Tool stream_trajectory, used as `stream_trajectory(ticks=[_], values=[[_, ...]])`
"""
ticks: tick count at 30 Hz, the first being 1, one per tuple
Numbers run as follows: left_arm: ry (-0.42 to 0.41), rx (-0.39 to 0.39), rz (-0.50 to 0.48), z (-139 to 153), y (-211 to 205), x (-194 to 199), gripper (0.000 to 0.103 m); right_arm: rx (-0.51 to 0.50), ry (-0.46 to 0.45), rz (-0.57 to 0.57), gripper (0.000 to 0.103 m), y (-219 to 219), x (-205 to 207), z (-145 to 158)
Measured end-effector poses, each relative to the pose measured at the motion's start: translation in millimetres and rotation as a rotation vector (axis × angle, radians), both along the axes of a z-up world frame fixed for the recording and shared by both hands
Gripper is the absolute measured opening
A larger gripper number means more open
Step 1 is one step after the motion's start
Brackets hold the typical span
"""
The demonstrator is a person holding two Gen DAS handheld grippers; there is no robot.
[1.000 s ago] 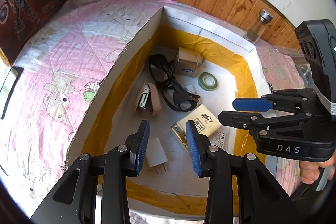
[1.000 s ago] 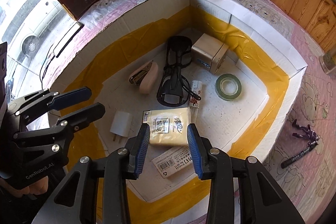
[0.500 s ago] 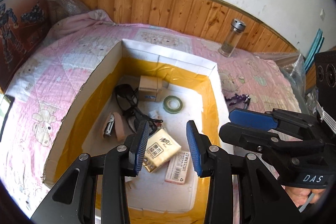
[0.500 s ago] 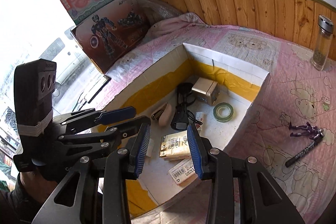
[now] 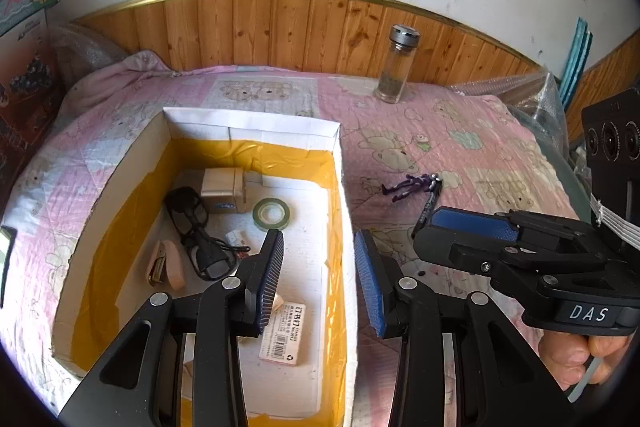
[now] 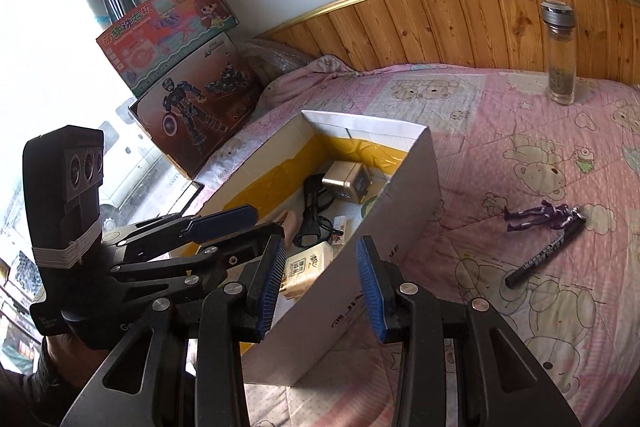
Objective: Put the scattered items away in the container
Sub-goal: 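Withdraw both tools from the box toward the marker and purple figure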
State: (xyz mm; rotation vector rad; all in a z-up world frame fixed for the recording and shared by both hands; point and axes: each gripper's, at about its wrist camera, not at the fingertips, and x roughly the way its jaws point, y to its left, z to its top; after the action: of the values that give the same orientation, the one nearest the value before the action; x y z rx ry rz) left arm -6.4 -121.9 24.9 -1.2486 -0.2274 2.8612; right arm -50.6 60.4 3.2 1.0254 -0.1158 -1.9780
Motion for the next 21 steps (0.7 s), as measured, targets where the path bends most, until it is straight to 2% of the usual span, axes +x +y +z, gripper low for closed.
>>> stream_trajectory(ticks=[4,15,21], values=[[0.005,0.023,-0.024,1.2,15.1,-6.5,0.040,0.001,-0.040,-0.057,0.039,24.6,-14.8,-8.0],[-0.032,0.052,-0.122,-12.1,69.1,-34.0,0.044,0.050,-0.177,-0.337,0.039,114.0,-83.6,-38.2],[-0.066,0.063,-0.150,-22.6,91.8,-50.2,0.045,0.138,-0.249,-0.362,0.039,117.3,-121.2,-74.4]])
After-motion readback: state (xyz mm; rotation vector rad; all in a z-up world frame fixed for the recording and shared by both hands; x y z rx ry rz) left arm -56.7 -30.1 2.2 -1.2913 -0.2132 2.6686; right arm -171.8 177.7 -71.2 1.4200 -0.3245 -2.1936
